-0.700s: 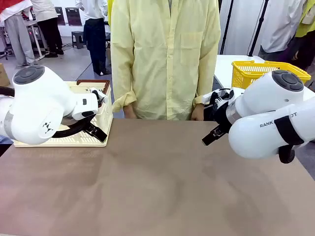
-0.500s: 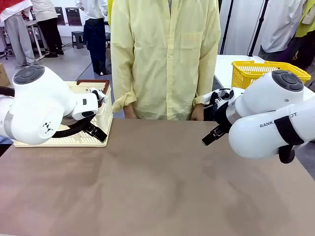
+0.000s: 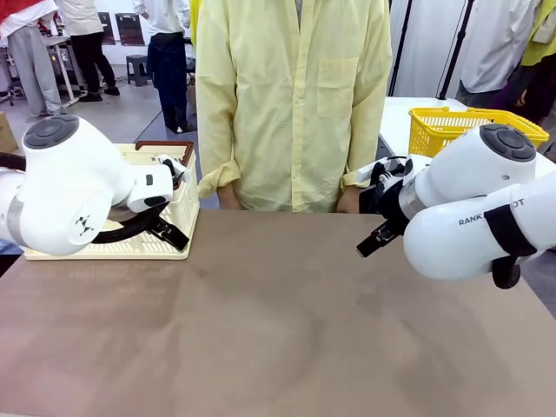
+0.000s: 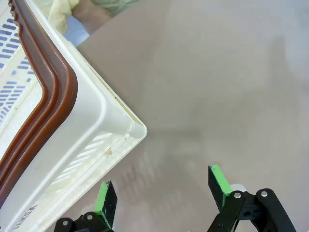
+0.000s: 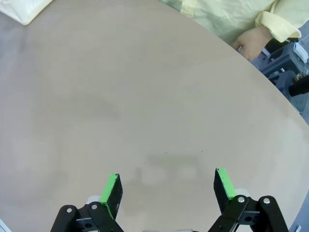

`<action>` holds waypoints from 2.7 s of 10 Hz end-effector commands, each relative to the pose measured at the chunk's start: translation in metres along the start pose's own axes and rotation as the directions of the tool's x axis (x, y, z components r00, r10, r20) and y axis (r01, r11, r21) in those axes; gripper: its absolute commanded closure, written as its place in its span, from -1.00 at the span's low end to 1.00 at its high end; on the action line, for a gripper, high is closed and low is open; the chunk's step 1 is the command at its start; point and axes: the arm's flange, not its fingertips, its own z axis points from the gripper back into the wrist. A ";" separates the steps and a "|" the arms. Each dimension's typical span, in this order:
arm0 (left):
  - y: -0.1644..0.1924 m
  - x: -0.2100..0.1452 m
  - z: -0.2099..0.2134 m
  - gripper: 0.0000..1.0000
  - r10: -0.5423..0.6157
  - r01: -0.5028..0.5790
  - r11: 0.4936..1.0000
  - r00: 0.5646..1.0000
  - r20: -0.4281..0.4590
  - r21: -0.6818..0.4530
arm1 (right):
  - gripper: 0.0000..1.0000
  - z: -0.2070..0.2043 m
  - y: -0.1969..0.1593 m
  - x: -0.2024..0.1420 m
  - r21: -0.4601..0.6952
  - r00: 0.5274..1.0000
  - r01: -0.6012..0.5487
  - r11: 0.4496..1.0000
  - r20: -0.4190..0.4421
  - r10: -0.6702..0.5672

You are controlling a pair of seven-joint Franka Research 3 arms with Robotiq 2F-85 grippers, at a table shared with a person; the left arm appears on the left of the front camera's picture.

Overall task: Place the drinks into the Shopping basket.
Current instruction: Pick up one drink and place it into the Shopping basket.

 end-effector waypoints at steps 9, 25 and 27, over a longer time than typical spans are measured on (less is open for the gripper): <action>0.000 0.000 0.000 -1.00 0.000 0.000 1.000 1.000 0.000 0.000 | -1.00 0.000 0.000 0.000 0.000 1.000 0.001 1.000 0.000 -0.001; 0.167 -0.266 0.245 -1.00 0.931 -0.511 0.298 0.343 0.127 -0.806 | -1.00 0.192 -0.217 -0.295 0.873 0.163 0.473 -0.117 -0.218 -0.962; 0.216 -0.258 0.284 -1.00 0.911 -0.461 0.303 0.398 0.111 -0.834 | -1.00 0.201 -0.220 -0.284 0.797 0.285 0.591 -0.125 -0.350 -0.892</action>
